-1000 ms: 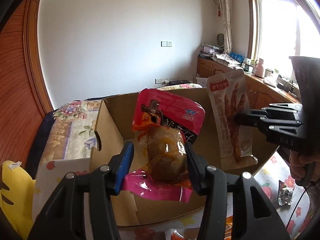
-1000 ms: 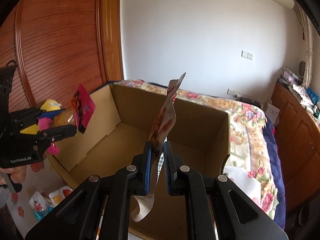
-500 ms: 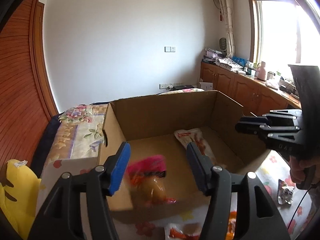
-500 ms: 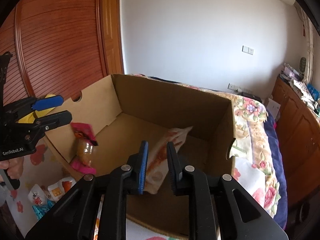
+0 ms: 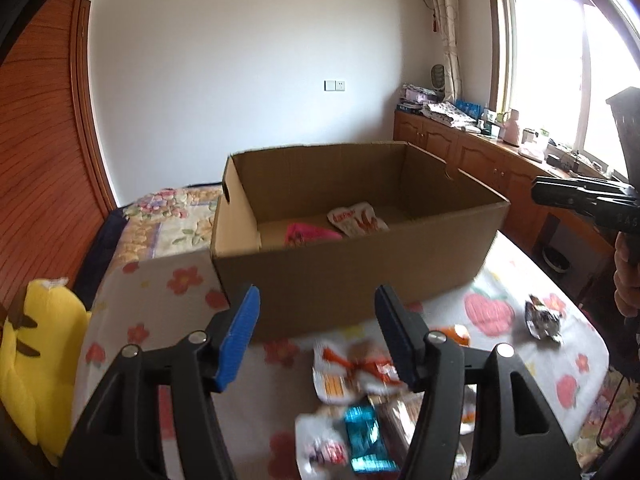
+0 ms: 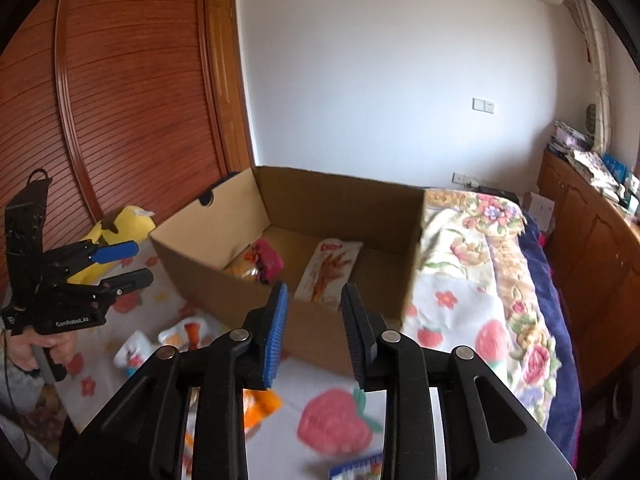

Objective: Organize snacks
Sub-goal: 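Grasp the granola bar pack with the left gripper while the right gripper grasps the white duck-neck pouch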

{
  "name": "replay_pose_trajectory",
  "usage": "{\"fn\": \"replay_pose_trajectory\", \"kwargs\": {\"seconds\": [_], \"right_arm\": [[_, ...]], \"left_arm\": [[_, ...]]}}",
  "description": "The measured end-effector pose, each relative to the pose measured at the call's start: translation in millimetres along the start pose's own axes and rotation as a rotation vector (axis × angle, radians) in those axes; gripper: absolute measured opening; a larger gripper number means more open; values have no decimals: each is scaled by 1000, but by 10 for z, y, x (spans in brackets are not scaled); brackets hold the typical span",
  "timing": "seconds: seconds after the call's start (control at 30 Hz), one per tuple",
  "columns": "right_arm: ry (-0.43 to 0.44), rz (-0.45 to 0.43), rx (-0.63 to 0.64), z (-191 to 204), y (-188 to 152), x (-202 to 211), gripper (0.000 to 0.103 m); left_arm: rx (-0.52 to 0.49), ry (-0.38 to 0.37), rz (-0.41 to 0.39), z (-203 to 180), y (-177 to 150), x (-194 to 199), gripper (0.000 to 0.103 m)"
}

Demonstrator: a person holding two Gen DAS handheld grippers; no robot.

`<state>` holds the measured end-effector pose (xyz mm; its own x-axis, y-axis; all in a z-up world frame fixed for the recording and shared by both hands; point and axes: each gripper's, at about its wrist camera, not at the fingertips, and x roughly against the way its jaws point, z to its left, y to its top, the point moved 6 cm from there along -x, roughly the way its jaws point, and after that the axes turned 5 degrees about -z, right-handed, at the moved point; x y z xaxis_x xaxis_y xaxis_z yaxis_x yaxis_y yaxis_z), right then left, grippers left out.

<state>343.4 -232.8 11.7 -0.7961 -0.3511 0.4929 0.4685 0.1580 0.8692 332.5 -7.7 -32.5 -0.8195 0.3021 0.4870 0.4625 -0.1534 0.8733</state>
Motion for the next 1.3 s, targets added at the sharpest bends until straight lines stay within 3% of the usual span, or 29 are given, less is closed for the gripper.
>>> {"fn": "replay_pose_trajectory", "kwargs": {"seconds": [0.17,0.77,0.93,1.0,1.3], "right_arm": [[-45,19,-22,-69,-302,201,36],[-98,226,-65,-485,-1377,144,38],[-65,261,-66,-485,-1520,76,43],[-56,278,-66,-484,-1567,43,50],[-91,325,-29,-539,-1666,-54,62]], "left_arm": [[-3,-19,32,-134,-255,135,61],[-25,-59,118,-582,-714,110,61],[-34,-64,136,-647,-792,74,61],[-35,-66,142,-671,-818,69,61],[-45,-75,165,-788,-874,27,61]]}}
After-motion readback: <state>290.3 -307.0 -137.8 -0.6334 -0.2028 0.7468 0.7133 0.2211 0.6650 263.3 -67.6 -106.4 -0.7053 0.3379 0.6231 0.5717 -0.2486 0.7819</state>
